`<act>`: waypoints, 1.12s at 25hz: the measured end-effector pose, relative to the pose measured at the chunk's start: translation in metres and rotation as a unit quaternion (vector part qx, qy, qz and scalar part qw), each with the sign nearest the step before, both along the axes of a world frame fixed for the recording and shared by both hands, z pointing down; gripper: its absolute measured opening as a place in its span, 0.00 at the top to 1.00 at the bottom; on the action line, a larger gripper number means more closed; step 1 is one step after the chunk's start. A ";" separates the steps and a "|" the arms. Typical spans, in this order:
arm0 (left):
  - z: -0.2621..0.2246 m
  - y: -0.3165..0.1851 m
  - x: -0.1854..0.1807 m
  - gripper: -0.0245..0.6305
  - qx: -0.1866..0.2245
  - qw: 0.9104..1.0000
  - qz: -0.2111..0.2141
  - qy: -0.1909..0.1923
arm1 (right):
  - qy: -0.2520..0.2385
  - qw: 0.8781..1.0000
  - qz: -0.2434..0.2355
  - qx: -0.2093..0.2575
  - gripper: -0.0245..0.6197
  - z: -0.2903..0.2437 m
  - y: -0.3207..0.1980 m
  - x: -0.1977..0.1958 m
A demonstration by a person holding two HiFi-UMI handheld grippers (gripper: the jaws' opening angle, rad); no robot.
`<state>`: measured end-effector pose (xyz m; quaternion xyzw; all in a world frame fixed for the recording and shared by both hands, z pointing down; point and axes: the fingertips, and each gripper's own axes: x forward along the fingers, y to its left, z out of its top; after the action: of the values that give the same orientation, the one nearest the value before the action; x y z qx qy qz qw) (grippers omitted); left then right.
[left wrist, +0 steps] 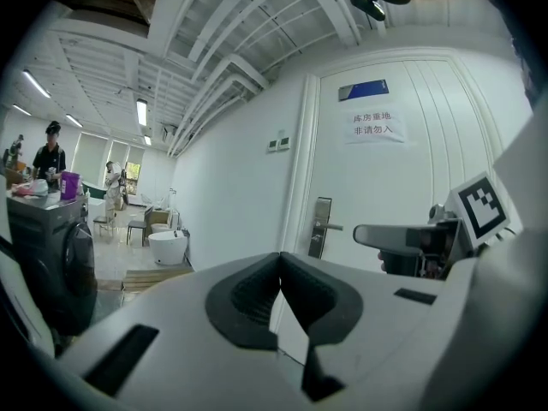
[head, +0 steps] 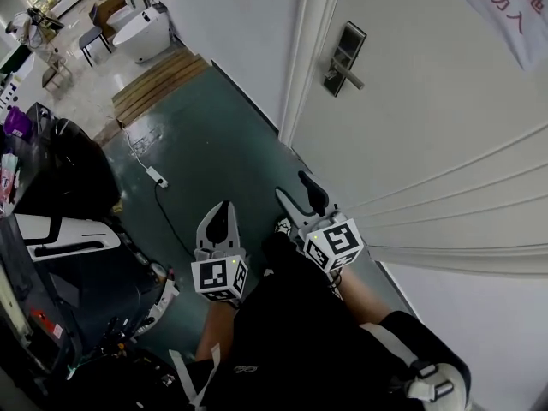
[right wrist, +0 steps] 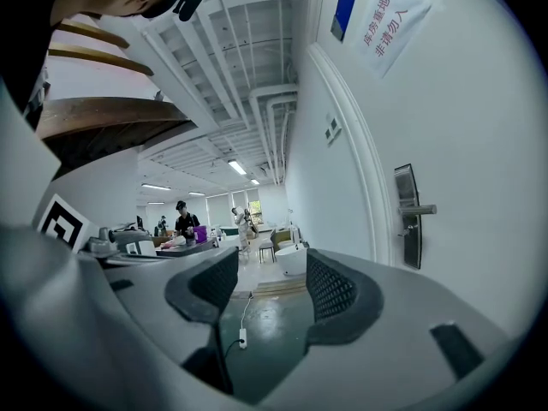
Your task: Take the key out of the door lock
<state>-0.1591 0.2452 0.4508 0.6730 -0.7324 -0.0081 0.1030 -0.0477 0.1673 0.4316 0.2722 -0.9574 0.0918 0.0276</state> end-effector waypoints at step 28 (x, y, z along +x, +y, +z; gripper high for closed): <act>0.041 -0.248 0.045 0.93 -0.067 0.990 0.128 0.002 | -0.073 0.973 0.129 -0.177 0.58 0.066 -0.216 0.047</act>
<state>-0.1138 -0.0024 0.4923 0.7526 -0.6392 0.0532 0.1492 -0.0011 -0.0484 0.4972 0.3768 -0.8821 0.2826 -0.0062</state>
